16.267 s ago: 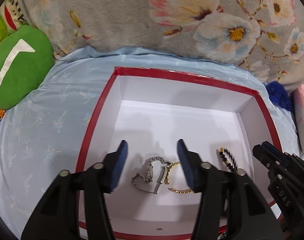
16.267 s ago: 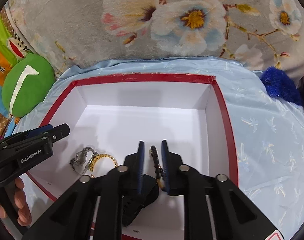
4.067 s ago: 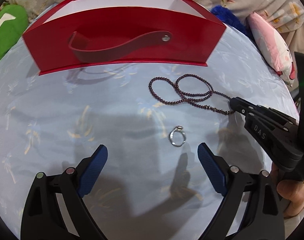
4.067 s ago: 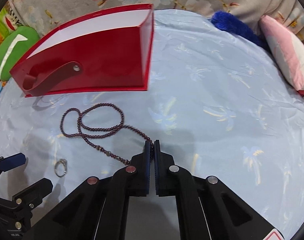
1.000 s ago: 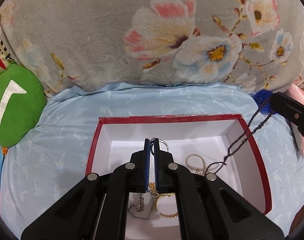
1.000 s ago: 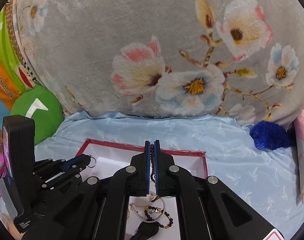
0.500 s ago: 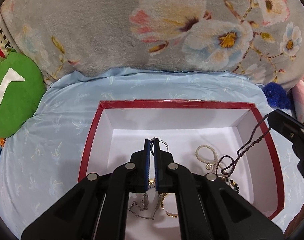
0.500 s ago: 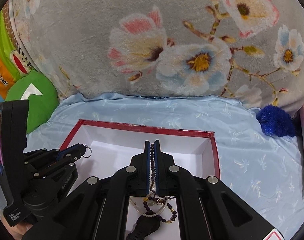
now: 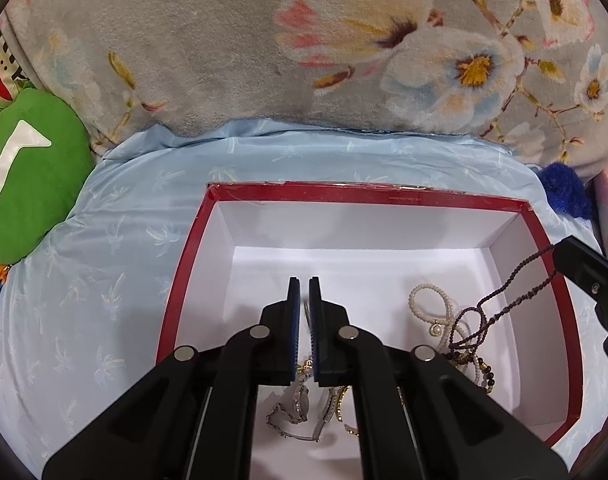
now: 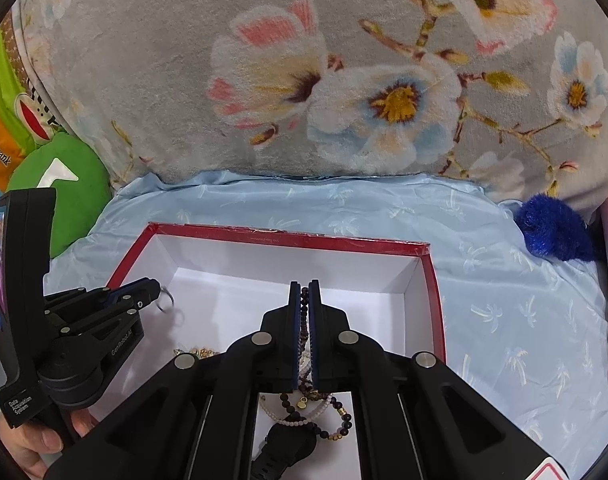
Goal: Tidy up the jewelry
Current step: 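Carry the bead necklace and silver ring into the red box and open both grippers, then lift both open grippers out of the red box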
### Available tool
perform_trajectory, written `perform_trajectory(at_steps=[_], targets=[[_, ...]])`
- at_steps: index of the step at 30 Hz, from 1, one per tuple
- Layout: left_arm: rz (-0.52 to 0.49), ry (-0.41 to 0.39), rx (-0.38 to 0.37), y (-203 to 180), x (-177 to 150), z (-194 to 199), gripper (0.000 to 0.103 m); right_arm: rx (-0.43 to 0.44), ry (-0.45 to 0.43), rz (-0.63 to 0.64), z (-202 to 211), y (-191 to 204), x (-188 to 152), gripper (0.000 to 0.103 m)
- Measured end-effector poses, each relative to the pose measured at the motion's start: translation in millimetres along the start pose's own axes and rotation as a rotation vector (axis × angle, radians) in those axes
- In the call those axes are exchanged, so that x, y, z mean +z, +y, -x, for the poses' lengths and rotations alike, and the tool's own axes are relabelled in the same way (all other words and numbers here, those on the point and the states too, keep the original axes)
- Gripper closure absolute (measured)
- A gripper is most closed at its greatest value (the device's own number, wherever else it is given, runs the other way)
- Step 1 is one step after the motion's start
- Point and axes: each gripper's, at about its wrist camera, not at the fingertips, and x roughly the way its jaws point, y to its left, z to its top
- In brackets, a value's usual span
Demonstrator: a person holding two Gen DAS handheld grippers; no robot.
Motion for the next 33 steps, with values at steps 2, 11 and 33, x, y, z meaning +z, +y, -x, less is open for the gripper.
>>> perform_trajectory(at_steps=[2, 11, 33], targets=[[0.008, -0.001, -0.002, 0.3, 0.2, 0.1, 0.092, 0.0, 0.003, 0.001, -0.9, -0.1, -1.2, 0.1], [0.042, -0.02, -0.004, 1.5, 1.3, 6.8, 0.059, -0.003, -0.009, -0.009, 1.5, -2.6, -2.7, 0.097], [0.074, -0.004, -0.013, 12.5, -26.5, 29.0, 0.053, 0.011, 0.019, -0.063, 19.1, -17.5, -47.3, 0.09]])
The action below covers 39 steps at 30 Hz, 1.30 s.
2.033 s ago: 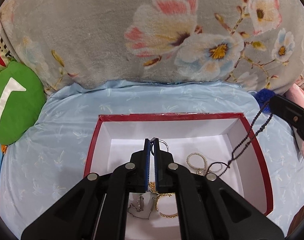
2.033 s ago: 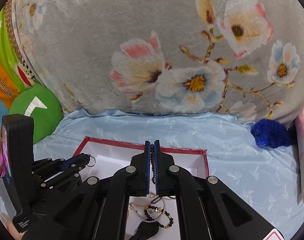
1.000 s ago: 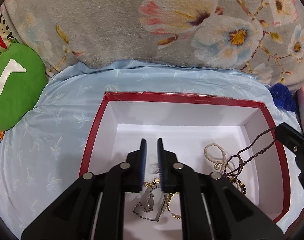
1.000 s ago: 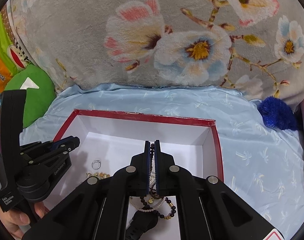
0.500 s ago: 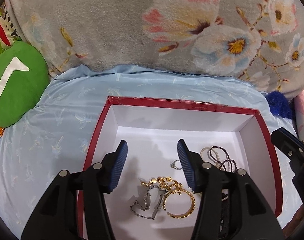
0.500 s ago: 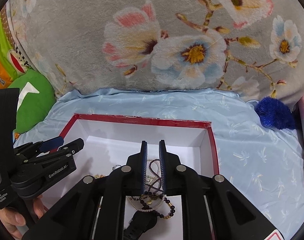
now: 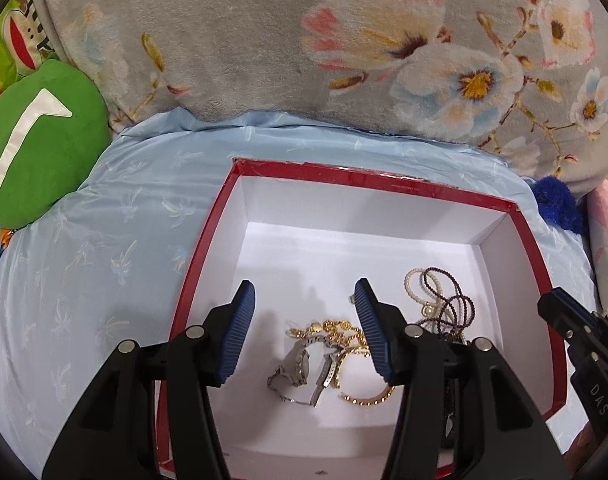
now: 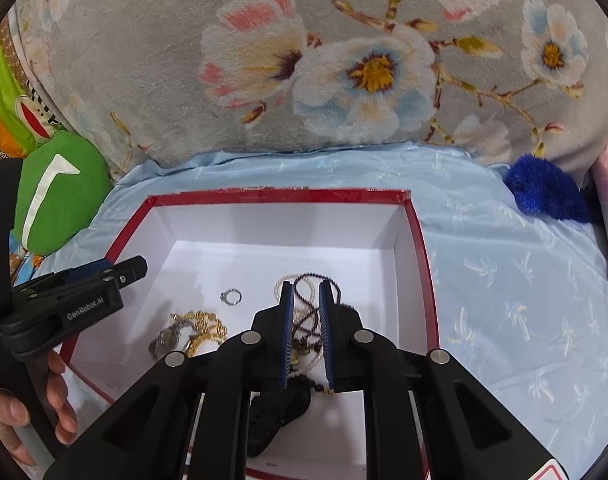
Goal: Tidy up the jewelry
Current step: 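Lift both open grippers out of the red box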
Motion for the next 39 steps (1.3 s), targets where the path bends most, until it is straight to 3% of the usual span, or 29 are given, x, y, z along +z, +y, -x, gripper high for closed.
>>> perform_trajectory(at_steps=[5, 10, 14, 16, 20, 30, 39], targets=[[-0.017, -0.016, -0.007, 3.8, -16.3, 22.1, 0.053, -0.029, -0.025, 0.002, 20.8, 1.2, -17.2, 0.088], [-0.032, -0.032, 0.013, 5.9, -34.6, 45.4, 0.05, -0.05, -0.055, 0.006, 47.2, 6.3, -35.8, 0.074], [-0.044, -0.043, 0.028, 6.2, -46.0, 61.5, 0.032, -0.067, -0.078, 0.0, 64.6, 10.0, -45.2, 0.047], [-0.048, -0.052, 0.036, 5.3, -49.8, 69.1, 0.026, -0.082, -0.099, -0.001, 74.5, 12.1, -49.2, 0.041], [-0.069, -0.073, 0.068, 0.3, -54.8, 83.2, 0.019, -0.096, -0.105, -0.006, 83.5, 14.9, -54.3, 0.035], [-0.033, -0.075, 0.095, -0.9, -63.1, 95.4, 0.016, -0.111, -0.09, -0.045, 86.2, 17.7, -64.3, 0.025], [-0.013, -0.075, 0.145, 3.3, -64.9, 105.7, 0.014, -0.129, -0.061, -0.051, 86.7, 24.8, -65.2, 0.021]])
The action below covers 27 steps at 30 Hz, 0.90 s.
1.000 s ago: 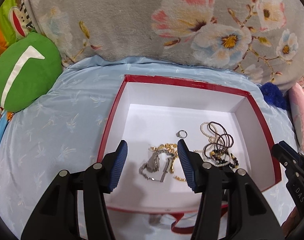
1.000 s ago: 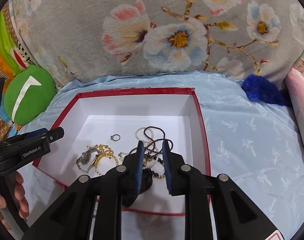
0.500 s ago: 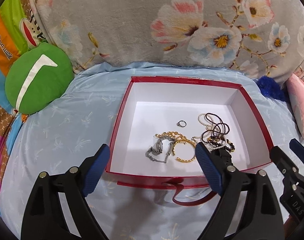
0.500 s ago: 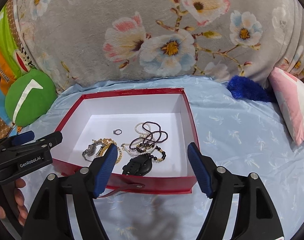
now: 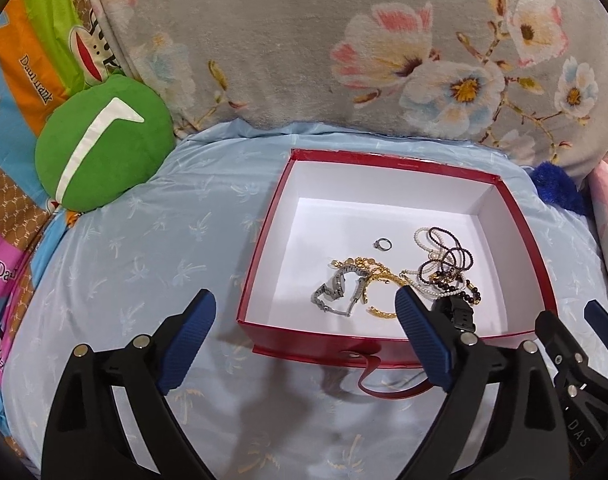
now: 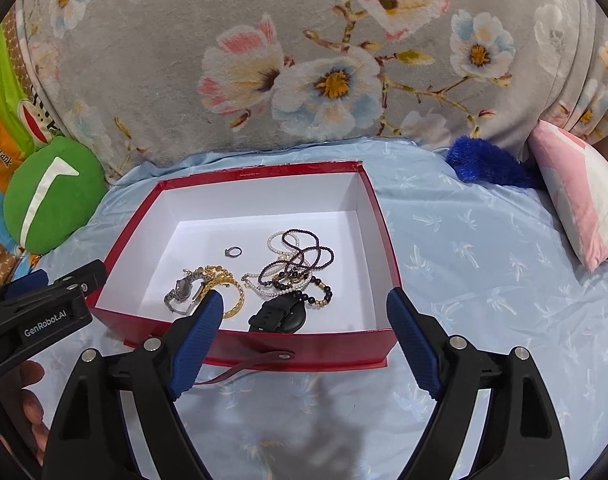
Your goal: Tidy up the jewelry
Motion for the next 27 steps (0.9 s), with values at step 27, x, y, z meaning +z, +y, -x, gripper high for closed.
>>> perform_trajectory(at_steps=[27], targets=[[-0.028, 0.073, 0.02, -7.0, -27.1, 0.2, 0.009, -0.049, 0.035, 0.032, 5.1, 13.1, -20.0, 0.017]])
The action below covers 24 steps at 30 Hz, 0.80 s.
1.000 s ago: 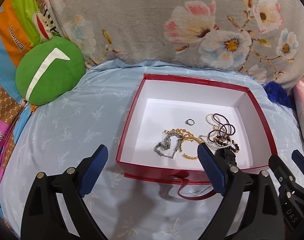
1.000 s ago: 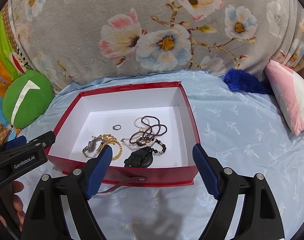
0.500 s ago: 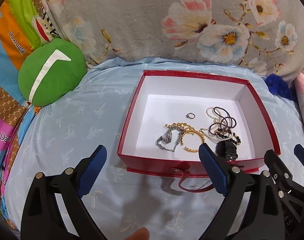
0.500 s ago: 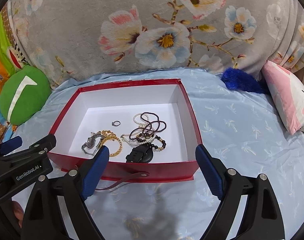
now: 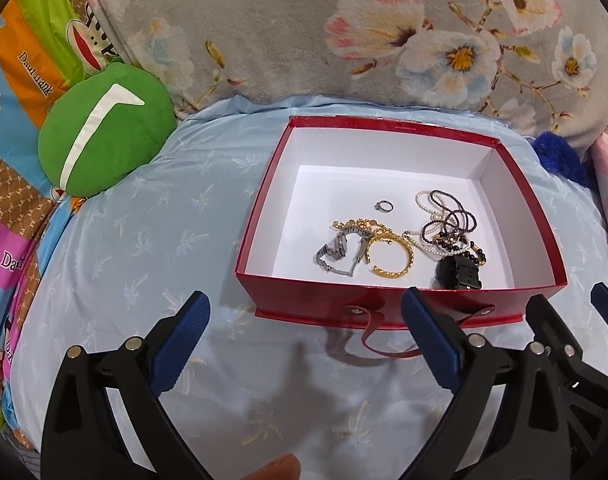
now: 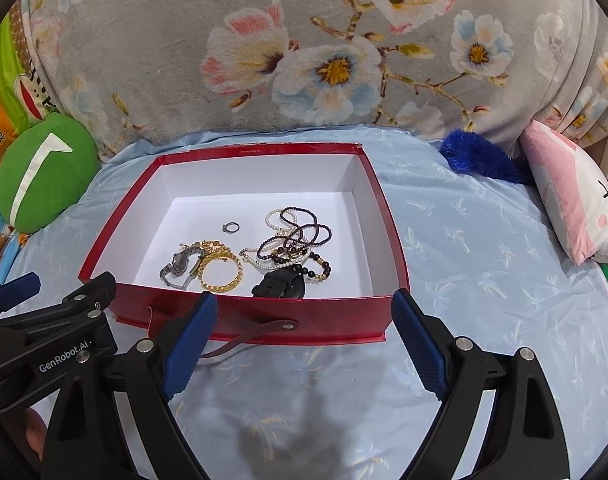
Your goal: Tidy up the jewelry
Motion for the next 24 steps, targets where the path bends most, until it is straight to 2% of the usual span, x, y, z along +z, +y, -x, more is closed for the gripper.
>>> perform_trajectory(at_steps=[24], targets=[[-0.004, 0.008, 0.014, -3.1, -4.0, -5.8, 0.009, -0.006, 0.012, -0.001, -5.0, -1.7, -5.2, 0.017]])
